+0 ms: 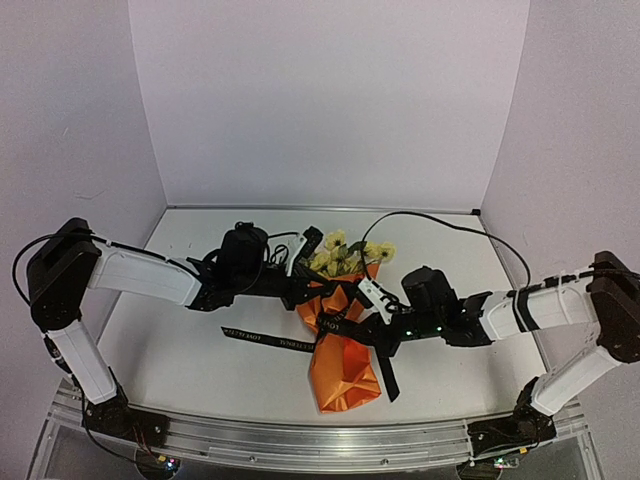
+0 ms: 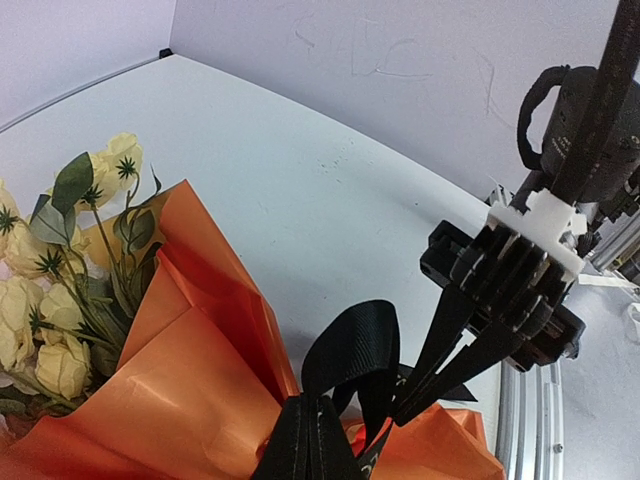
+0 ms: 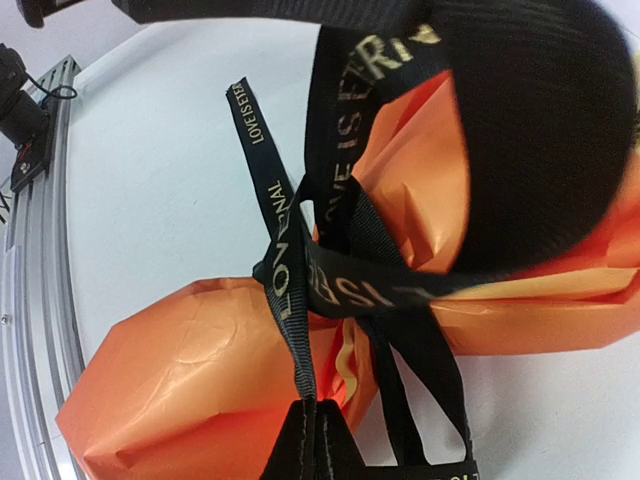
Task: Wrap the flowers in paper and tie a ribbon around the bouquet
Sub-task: Cross the ribbon over the folded bouquet.
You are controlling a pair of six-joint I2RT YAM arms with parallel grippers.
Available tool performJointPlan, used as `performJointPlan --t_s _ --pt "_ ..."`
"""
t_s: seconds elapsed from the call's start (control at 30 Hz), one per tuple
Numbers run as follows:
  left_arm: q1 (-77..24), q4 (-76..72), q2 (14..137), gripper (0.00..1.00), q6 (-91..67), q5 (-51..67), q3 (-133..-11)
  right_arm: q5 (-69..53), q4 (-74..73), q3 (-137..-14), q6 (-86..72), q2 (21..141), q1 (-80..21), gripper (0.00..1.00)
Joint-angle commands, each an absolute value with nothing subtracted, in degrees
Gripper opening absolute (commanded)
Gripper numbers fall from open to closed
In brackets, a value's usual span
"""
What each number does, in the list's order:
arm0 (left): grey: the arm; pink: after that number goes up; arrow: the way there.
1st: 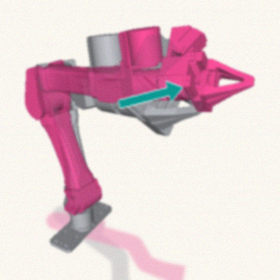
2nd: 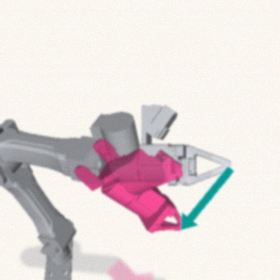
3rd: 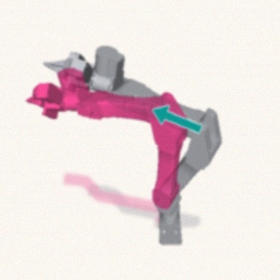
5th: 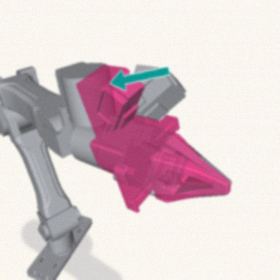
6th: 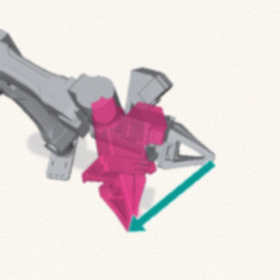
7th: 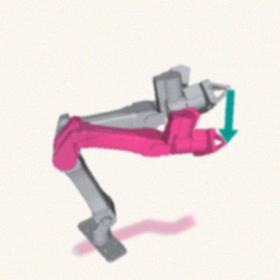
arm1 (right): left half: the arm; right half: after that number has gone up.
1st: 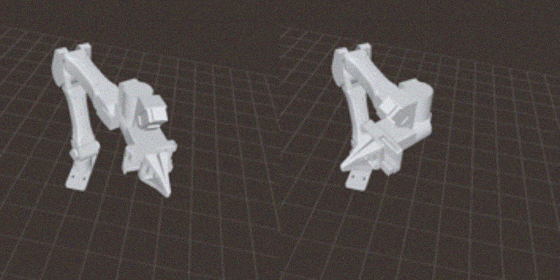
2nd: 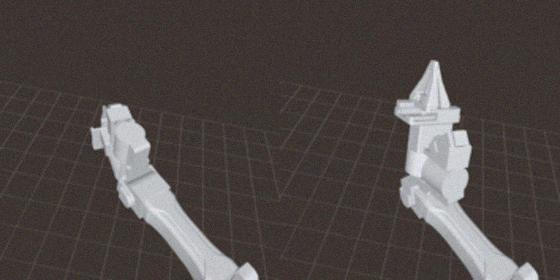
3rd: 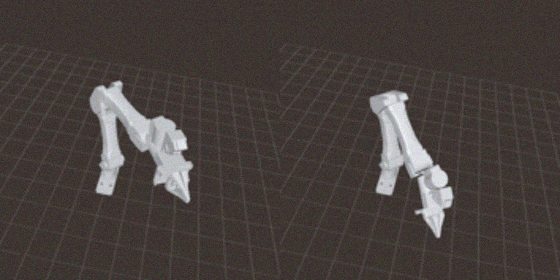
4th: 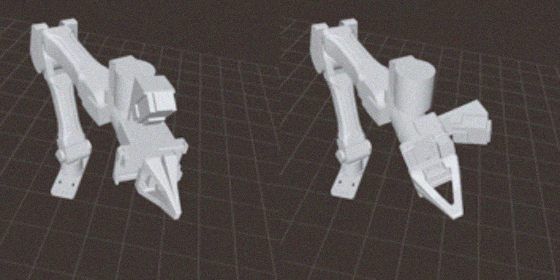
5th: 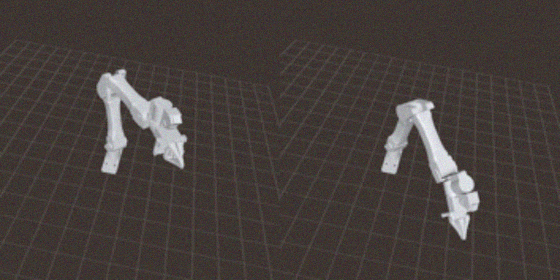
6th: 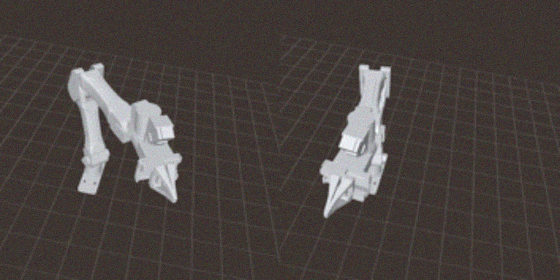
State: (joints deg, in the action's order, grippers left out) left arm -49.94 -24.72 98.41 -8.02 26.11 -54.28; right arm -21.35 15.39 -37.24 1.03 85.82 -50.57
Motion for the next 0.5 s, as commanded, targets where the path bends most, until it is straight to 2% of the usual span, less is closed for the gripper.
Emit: performJointPlan --t_s 0.0,0.23,0.47 --pt "-49.1 -27.7 94.3 0.00 -9.1 29.0 -53.4 -17.7 14.1 -36.1 0.4 80.6 -50.9 0.00" --pt "-48.3 -30.0 91.3 0.00 -9.7 33.1 -50.8 -11.8 5.2 -34.6 -4.0 75.3 -50.9 0.00" --pt "-48.3 -28.9 91.0 0.00 -9.1 41.4 -49.8 -11.1 -1.7 -35.2 -8.8 73.3 -50.9 0.00"
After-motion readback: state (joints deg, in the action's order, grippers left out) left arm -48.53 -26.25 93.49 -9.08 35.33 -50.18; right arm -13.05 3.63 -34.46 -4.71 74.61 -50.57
